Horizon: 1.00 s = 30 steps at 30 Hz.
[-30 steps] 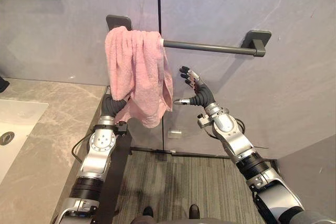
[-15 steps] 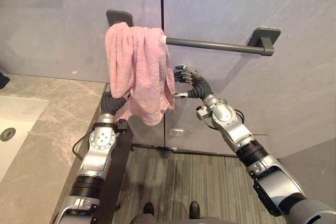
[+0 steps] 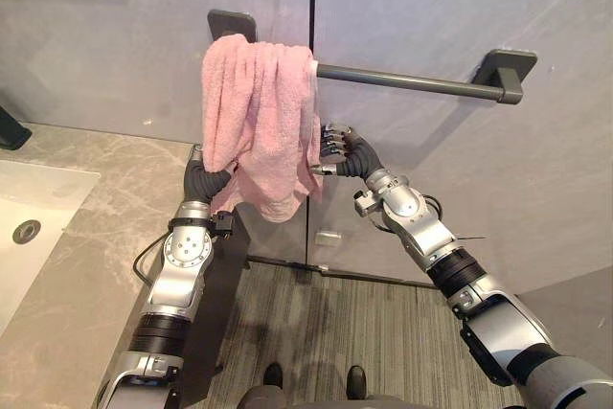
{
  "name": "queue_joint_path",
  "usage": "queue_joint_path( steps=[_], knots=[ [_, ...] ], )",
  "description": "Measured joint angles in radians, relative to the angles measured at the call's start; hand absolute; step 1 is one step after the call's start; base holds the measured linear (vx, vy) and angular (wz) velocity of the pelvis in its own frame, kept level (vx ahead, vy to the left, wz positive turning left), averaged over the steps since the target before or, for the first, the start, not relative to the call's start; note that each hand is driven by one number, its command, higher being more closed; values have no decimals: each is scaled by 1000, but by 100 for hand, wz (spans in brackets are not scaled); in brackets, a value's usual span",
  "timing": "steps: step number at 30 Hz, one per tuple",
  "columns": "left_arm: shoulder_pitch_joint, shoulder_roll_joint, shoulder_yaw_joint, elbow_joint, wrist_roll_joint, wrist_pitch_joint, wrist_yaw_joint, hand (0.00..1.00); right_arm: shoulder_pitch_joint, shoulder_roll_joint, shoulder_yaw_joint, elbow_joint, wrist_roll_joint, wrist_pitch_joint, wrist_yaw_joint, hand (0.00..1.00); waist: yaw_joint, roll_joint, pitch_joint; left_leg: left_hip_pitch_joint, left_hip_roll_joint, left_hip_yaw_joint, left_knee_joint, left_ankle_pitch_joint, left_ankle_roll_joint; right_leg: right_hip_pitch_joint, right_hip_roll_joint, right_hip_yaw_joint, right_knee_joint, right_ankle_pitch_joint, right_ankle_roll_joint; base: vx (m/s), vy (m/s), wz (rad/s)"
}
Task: Organize washtable
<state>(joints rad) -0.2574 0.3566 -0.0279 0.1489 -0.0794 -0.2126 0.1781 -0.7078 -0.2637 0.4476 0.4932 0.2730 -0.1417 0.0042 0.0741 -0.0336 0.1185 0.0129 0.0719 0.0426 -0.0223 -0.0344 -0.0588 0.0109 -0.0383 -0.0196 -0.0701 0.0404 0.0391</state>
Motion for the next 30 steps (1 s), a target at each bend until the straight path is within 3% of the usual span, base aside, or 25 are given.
queue_joint_path(
  steps=[18, 30],
  knots=[
    [0, 0, 1, 0, 0, -4, -2, 100, 5, -3, -13, -1, 5, 0, 4, 100, -3, 2, 6, 4, 0, 5, 1, 0, 0, -1, 0, 5, 4, 0, 0, 0, 0, 0],
    [42, -34, 45, -27, -22, -6, -6, 100, 201, -43, -194, -147, 28, -4, 23, 100, -10, 2, 6, 21, 0, 18, 0, 0, 0, 3, 0, 20, 18, -7, -3, -3, -1, -2]
  ],
)
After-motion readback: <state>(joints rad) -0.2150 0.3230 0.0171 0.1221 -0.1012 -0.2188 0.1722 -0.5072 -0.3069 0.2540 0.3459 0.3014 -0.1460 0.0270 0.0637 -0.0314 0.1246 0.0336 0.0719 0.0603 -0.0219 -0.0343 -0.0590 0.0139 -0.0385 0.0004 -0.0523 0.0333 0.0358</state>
